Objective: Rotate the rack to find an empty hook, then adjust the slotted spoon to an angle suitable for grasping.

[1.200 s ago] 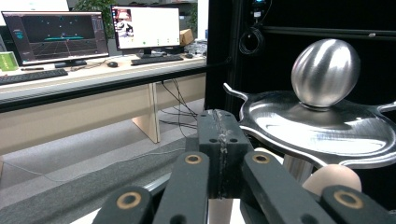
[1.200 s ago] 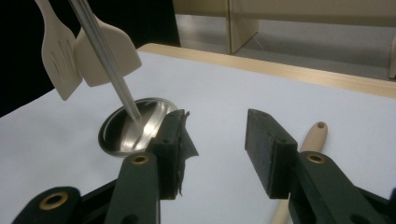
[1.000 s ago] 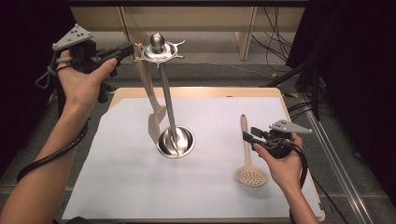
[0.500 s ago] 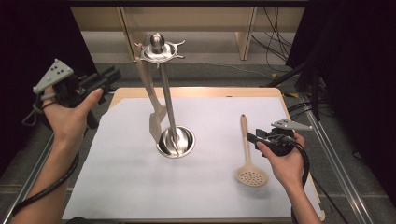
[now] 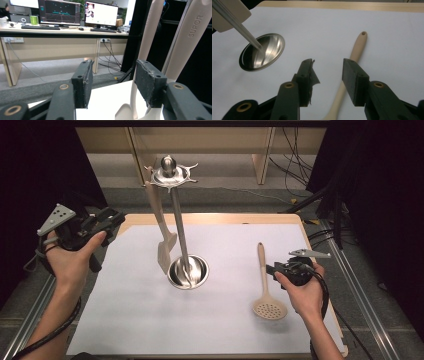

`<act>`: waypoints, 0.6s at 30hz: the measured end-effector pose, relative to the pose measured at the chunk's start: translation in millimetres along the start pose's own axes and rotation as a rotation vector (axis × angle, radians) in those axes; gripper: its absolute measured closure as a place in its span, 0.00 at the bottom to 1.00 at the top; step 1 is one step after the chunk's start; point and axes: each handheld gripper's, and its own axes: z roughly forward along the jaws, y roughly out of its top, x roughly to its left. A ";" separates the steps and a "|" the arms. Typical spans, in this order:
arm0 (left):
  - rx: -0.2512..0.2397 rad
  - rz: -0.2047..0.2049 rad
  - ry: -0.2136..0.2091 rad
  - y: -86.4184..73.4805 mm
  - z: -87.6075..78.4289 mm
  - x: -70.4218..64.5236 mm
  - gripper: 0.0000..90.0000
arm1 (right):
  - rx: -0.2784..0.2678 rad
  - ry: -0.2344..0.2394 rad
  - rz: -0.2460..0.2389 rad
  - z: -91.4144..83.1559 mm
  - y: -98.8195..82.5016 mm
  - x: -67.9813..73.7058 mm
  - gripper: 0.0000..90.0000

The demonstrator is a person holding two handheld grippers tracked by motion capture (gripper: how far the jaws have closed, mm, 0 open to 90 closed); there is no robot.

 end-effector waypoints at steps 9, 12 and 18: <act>0.016 -0.002 -0.011 -4.4 0.6 -0.4 0.52 | -0.014 -0.038 0.003 -5.6 2.2 -8.6 0.68; 0.006 -0.005 -0.009 -2.4 -0.2 -1.4 0.51 | 0.006 -0.035 0.020 -2.4 0.0 -9.8 0.68; 0.014 -0.003 -0.021 -4.1 -0.5 -2.9 0.51 | 0.211 -0.059 0.047 18.9 -1.6 -14.7 0.67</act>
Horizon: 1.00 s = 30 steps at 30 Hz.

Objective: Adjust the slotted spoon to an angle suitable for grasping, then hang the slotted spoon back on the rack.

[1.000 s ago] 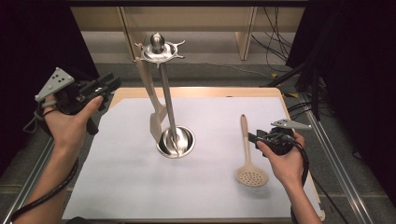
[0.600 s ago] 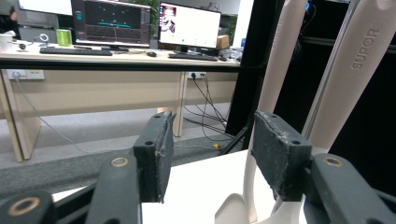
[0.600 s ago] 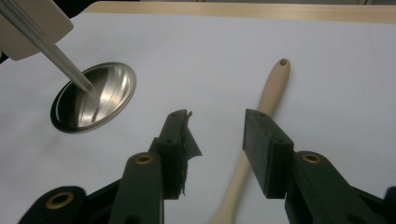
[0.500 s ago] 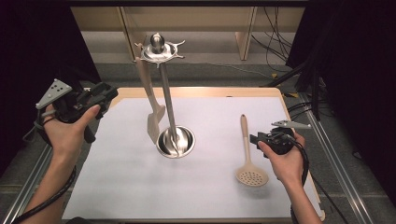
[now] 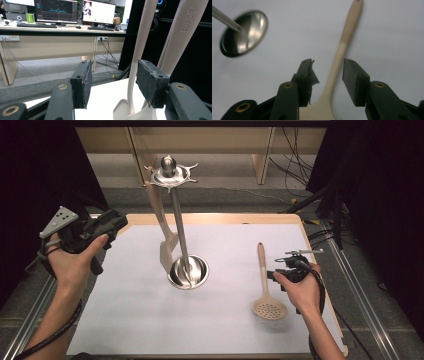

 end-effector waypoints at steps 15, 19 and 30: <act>-0.007 0.005 -0.007 2.5 -3.5 1.6 0.54 | 0.124 -0.007 0.059 30.2 20.1 3.6 0.64; -0.015 -0.001 -0.015 3.7 -0.7 0.5 0.53 | 0.136 -0.044 0.103 34.2 20.4 7.1 0.62; 0.000 -0.017 -0.023 1.6 0.5 0.8 0.50 | 0.272 -0.072 0.155 53.8 29.1 7.6 0.64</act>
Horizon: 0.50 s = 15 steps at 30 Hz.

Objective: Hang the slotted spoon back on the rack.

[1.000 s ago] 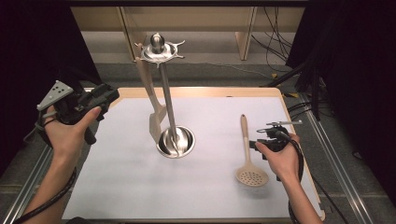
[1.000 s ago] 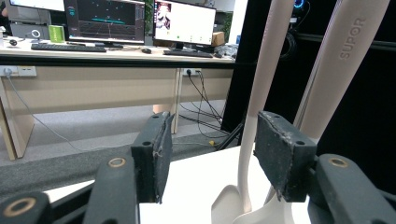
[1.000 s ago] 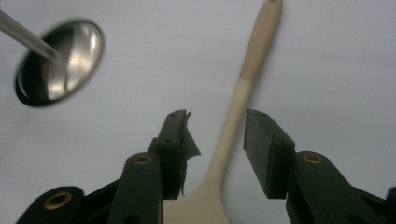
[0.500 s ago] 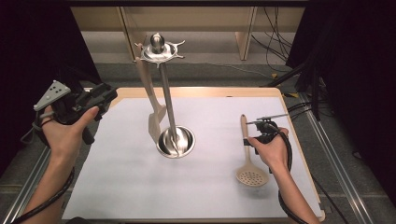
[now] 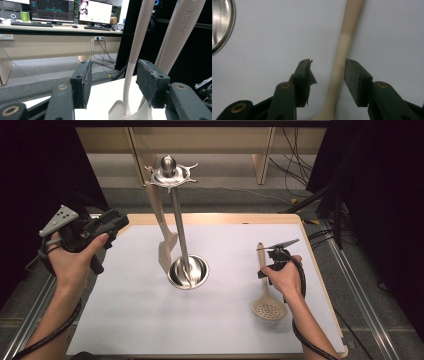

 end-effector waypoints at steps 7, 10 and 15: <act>-0.005 0.002 0.004 1.5 -4.1 -3.1 0.50 | 0.038 -0.030 0.002 9.6 4.3 4.6 0.66; -0.002 0.002 0.003 0.9 -3.1 -3.1 0.50 | 0.042 -0.054 0.034 13.0 3.9 3.9 0.67; 0.004 -0.006 0.003 -0.9 -1.9 -2.0 0.50 | 0.089 -0.065 0.027 19.1 2.7 -1.4 0.70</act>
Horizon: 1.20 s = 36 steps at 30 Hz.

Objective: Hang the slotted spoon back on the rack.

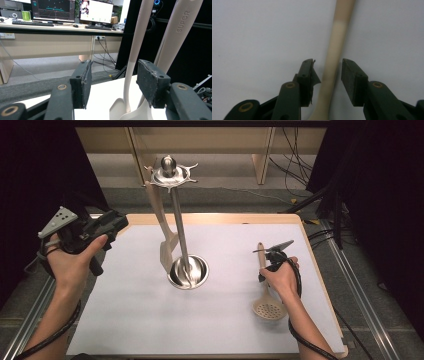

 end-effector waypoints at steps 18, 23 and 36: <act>-0.001 -0.003 0.001 -1.1 0.4 -0.2 0.50 | 0.054 -0.020 -0.041 9.2 4.8 -3.6 0.84; -0.003 -0.002 -0.001 -1.3 0.5 -0.7 0.50 | 0.110 -0.040 0.017 6.0 4.0 -1.3 0.86; -0.001 -0.002 -0.006 -2.1 1.1 -2.0 0.50 | 0.007 -0.011 0.033 7.4 -0.5 -0.2 0.88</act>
